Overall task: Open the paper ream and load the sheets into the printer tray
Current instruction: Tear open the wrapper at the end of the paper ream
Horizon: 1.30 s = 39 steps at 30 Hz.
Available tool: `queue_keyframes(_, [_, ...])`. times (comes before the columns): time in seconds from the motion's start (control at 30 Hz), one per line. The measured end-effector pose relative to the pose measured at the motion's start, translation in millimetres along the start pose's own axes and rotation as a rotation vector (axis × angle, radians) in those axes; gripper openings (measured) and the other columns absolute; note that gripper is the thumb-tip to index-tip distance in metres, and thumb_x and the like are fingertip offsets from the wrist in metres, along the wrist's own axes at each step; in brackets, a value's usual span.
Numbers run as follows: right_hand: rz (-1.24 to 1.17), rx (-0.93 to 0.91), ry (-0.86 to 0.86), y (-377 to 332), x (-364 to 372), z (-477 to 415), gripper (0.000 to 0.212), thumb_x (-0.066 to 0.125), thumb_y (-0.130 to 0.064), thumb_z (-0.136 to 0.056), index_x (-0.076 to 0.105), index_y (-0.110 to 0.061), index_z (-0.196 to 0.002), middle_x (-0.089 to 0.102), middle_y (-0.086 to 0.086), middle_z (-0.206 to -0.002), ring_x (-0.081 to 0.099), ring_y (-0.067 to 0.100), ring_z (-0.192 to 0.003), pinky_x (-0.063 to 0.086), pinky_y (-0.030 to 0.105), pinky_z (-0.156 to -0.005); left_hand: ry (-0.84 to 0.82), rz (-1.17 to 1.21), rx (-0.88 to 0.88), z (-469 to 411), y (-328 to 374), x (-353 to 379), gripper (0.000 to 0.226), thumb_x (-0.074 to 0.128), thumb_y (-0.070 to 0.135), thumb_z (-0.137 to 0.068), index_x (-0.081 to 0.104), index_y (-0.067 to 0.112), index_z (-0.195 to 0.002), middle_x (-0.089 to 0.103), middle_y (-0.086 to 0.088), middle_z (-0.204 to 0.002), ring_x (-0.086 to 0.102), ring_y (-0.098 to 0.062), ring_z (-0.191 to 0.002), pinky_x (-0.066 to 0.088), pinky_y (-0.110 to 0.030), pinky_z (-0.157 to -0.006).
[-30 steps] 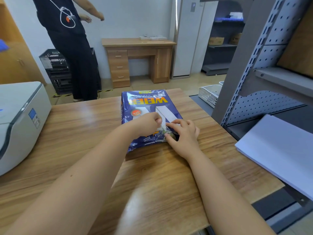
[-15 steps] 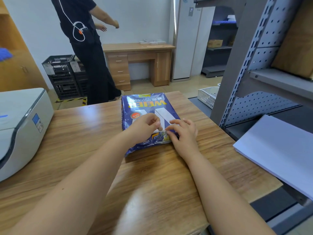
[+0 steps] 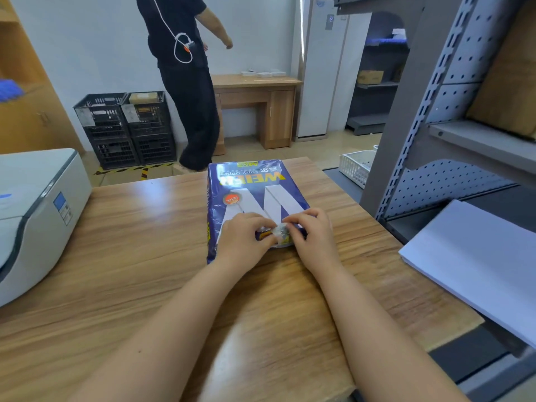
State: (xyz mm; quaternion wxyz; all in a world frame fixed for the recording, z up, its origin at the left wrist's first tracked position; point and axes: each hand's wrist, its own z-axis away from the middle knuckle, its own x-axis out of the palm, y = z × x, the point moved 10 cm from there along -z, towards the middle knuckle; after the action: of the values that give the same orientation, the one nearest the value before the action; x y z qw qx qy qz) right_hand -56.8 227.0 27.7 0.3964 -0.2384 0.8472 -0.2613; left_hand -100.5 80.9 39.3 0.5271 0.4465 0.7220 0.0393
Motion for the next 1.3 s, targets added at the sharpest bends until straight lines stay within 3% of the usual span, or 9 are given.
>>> queue_keyframes(0.23, [-0.067, -0.135, 0.017, -22, -19, 8, 0.011, 0.066, -0.006, -0.080, 0.074, -0.011, -0.086, 0.058, -0.015, -0.080, 0.054, 0.012, -0.094, 0.045, 0.017, -0.079, 0.193, 0.079, 0.095, 16, 3, -8, 0.021, 0.059, 0.036, -0.075, 0.078, 0.030, -0.083, 0.074, 0.015, -0.085, 0.065, -0.013, -0.084, 0.049, -0.048, -0.075])
queue_keyframes(0.43, [-0.014, -0.248, -0.032, -39, -21, 14, 0.015, 0.065, 0.006, -0.080, 0.072, -0.006, -0.085, 0.072, 0.003, -0.084, 0.059, 0.011, -0.084, 0.047, 0.021, -0.079, 0.280, 0.015, 0.171, 27, 12, -12, 0.019, 0.061, 0.029, -0.080, 0.079, 0.029, -0.087, 0.075, 0.014, -0.092, 0.067, -0.017, -0.086, 0.041, -0.042, -0.081])
queue_keyframes(0.5, [-0.008, -0.219, -0.078, -38, -20, 14, 0.015, 0.065, 0.005, -0.081, 0.073, -0.006, -0.089, 0.074, 0.005, -0.088, 0.061, 0.010, -0.085, 0.049, 0.025, -0.078, 0.257, 0.003, 0.128, 26, 14, -12, 0.019, 0.062, 0.030, -0.080, 0.079, 0.029, -0.089, 0.075, 0.014, -0.094, 0.066, -0.018, -0.091, 0.036, -0.038, -0.083])
queue_keyframes(0.63, [0.041, -0.147, -0.206, -29, -20, 14, 0.016, 0.066, -0.008, -0.087, 0.076, -0.012, -0.099, 0.075, -0.001, -0.099, 0.065, 0.008, -0.093, 0.048, 0.020, -0.083, 0.165, -0.023, 0.093, 24, 14, -10, 0.021, 0.064, 0.027, -0.080, 0.077, 0.030, -0.096, 0.075, 0.012, -0.099, 0.065, -0.022, -0.104, 0.037, -0.043, -0.087])
queue_keyframes(0.77, [0.099, -0.222, -0.107, -31, -21, 33, 0.018, 0.069, -0.011, -0.084, 0.076, -0.015, -0.100, 0.074, -0.003, -0.107, 0.062, 0.004, -0.101, 0.047, 0.022, -0.089, 0.129, -0.031, 0.018, 33, 9, -5, 0.021, 0.066, 0.026, -0.083, 0.076, 0.030, -0.101, 0.073, 0.011, -0.105, 0.057, -0.023, -0.117, 0.026, -0.036, -0.091])
queue_keyframes(0.87, [0.072, -0.212, -0.091, -29, -18, 38, 0.019, 0.068, -0.008, -0.084, 0.076, -0.013, -0.100, 0.074, -0.001, -0.108, 0.063, 0.010, -0.103, 0.045, 0.020, -0.092, 0.153, -0.025, 0.003, 40, 7, -3, 0.020, 0.064, 0.028, -0.080, 0.077, 0.030, -0.095, 0.074, 0.013, -0.101, 0.062, -0.024, -0.112, 0.024, -0.032, -0.089])
queue_keyframes(1.03, [0.089, -0.206, -0.091, -26, -22, 40, 0.021, 0.068, -0.011, -0.084, 0.076, -0.018, -0.102, 0.073, -0.006, -0.108, 0.058, 0.004, -0.106, 0.043, 0.015, -0.092, 0.211, -0.101, 0.110, 47, 18, -9, 0.027, 0.053, 0.039, -0.082, 0.078, 0.031, -0.087, 0.074, 0.014, -0.099, 0.063, -0.022, -0.112, 0.022, -0.028, -0.087])
queue_keyframes(1.23, [0.071, -0.196, -0.099, -26, -25, 43, 0.019, 0.070, -0.012, -0.084, 0.077, -0.021, -0.099, 0.074, -0.008, -0.104, 0.060, 0.005, -0.107, 0.041, 0.011, -0.094, 0.154, -0.095, 0.088, 49, 17, -5, 0.016, 0.065, 0.034, -0.075, 0.078, 0.035, -0.085, 0.073, 0.014, -0.104, 0.060, -0.024, -0.114, 0.023, -0.031, -0.088])
queue_keyframes(1.3, [0.065, -0.204, -0.102, -27, -27, 45, 0.018, 0.071, -0.012, -0.082, 0.078, -0.021, -0.096, 0.075, -0.008, -0.100, 0.063, 0.006, -0.106, 0.046, 0.019, -0.093, 0.131, -0.097, 0.080, 50, 16, -4, 0.016, 0.066, 0.034, -0.074, 0.078, 0.036, -0.085, 0.072, 0.014, -0.107, 0.058, -0.023, -0.118, 0.022, -0.032, -0.089])
